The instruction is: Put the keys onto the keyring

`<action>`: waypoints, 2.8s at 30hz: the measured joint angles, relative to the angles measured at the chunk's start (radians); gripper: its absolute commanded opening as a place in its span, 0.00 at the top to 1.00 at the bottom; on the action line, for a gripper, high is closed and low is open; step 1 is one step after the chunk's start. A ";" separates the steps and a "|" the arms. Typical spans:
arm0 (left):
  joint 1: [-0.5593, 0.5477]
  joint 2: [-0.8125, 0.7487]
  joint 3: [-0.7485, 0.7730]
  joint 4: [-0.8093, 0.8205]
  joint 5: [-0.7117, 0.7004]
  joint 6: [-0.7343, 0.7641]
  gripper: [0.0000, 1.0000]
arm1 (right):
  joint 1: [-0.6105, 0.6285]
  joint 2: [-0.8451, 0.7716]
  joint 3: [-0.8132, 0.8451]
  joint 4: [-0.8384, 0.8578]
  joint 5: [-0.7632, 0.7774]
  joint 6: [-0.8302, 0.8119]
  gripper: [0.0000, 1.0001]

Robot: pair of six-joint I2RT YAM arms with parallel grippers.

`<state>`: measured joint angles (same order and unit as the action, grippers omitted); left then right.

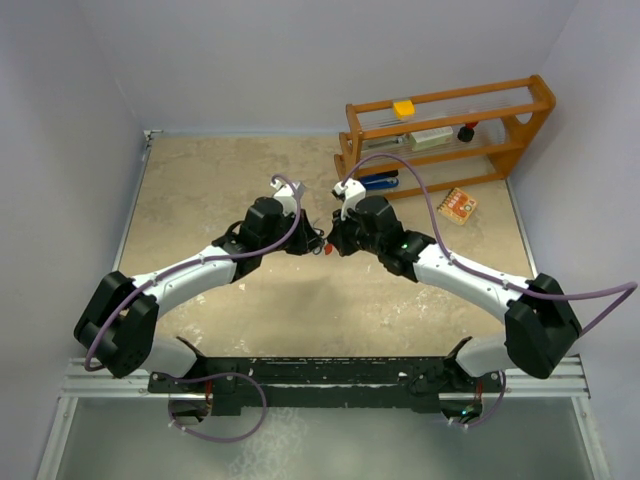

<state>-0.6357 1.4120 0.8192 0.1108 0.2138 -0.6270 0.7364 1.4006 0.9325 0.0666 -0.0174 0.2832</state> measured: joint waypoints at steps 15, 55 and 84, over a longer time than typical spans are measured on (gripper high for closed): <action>0.000 0.000 0.000 -0.002 0.027 0.009 1.00 | -0.020 0.000 -0.008 0.015 -0.001 -0.002 1.00; 0.000 0.030 0.030 -0.023 0.001 0.010 1.00 | -0.031 -0.032 -0.051 0.042 -0.045 -0.026 1.00; 0.000 0.031 0.037 -0.031 -0.001 0.011 0.97 | -0.031 -0.032 -0.051 0.044 -0.049 -0.031 1.00</action>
<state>-0.6357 1.4425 0.8566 0.0799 0.2131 -0.6159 0.7055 1.3685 0.8814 0.1108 -0.0666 0.2523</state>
